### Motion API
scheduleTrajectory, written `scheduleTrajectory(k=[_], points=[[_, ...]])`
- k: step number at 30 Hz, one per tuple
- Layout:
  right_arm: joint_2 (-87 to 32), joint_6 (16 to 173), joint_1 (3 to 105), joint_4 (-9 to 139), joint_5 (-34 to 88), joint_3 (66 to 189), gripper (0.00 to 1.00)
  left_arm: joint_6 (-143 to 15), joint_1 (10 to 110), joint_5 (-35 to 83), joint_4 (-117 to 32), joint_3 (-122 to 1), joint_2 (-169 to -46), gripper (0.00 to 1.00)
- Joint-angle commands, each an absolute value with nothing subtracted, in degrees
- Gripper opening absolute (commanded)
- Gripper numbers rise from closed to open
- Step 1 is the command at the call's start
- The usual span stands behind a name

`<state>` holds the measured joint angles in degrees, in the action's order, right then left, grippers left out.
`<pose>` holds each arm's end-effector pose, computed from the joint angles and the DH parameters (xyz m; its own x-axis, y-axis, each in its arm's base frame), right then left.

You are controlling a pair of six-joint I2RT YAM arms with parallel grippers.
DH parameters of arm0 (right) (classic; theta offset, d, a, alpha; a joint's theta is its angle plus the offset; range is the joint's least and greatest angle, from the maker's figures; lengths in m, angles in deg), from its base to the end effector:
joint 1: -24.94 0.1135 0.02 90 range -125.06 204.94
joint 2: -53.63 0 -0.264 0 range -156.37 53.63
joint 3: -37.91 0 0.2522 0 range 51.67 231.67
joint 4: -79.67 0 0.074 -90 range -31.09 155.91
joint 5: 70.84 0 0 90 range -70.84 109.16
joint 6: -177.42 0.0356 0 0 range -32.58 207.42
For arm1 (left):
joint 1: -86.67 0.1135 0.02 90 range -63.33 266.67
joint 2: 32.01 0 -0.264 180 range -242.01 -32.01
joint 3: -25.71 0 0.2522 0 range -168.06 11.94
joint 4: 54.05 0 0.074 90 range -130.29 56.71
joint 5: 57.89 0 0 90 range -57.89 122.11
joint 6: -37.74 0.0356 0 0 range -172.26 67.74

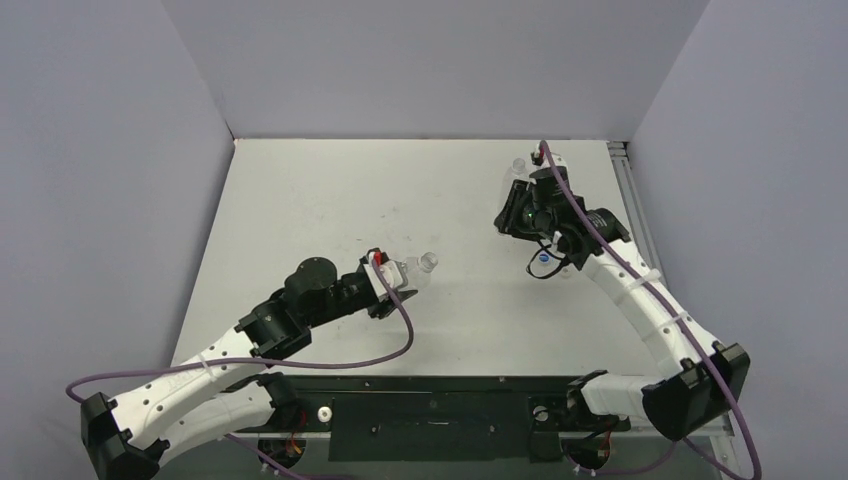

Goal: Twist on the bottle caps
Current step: Screw the bottle cap onto the plastic bottle.

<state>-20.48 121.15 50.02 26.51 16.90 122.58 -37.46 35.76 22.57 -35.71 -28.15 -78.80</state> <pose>0.2508 0.1158 0.3395 -0.7305 0.2707 -0.6270 0.0100 0.9222 0.3865 0.1193 -0.1563 0.3156 0.1026 0.2733 -0.9565 0.8706 0.4405 0.2192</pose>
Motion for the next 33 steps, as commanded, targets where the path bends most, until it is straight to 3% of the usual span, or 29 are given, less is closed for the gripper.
scheduleTrajectory(k=[1,5,11,20,33], points=[[-14.3,119.1,51.4,23.9,33.5,126.3,0.16,-34.7,35.5,19.3,-35.5,-29.8,-78.4,0.36],[-12.2,119.3,53.9,25.4,46.3,127.3,0.17,-34.8,35.5,16.8,-36.3,-28.6,-77.3,0.36],[-11.0,121.9,59.6,31.2,53.3,126.4,0.17,-34.8,35.5,14.5,-36.8,-27.7,-76.2,0.36],[-10.0,126.0,62.7,35.4,55.7,126.7,0.18,-34.9,35.5,13.8,-36.7,-27.3,-75.5,0.36],[-11.6,122.6,66.0,30.4,54.5,129.0,0.19,-34.9,35.5,14.0,-37.4,-26.8,-75.7,0.36]])
